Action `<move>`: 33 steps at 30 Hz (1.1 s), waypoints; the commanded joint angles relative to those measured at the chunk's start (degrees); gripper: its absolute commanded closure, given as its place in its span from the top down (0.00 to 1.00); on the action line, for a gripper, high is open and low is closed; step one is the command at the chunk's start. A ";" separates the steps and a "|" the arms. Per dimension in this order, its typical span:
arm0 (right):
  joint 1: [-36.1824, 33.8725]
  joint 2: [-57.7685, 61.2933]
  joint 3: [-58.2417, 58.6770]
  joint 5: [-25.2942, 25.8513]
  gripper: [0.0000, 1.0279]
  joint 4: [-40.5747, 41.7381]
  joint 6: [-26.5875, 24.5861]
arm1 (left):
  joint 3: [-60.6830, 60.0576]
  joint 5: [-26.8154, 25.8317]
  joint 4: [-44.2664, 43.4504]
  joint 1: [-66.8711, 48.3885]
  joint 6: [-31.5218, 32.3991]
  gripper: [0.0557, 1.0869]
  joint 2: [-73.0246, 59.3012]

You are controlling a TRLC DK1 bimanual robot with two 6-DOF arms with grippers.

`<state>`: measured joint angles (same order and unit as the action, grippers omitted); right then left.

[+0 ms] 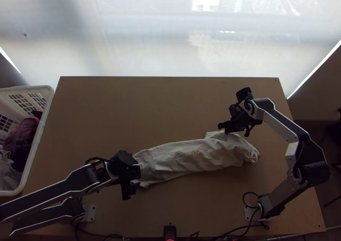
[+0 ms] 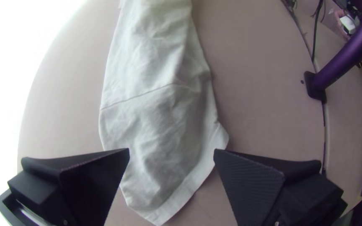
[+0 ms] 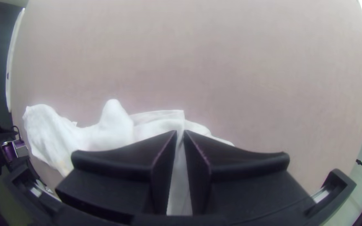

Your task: Fold the t-shirt

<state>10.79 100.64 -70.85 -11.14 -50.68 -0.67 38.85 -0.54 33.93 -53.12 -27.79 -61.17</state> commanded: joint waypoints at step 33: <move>1.08 -7.12 2.47 -0.29 0.03 -2.32 -0.30 | 8.08 -2.54 -11.61 10.23 -1.74 0.17 -23.65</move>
<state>11.00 93.62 -69.80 -11.31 -52.77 -1.08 46.33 -2.33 21.08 -43.05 -29.41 -84.36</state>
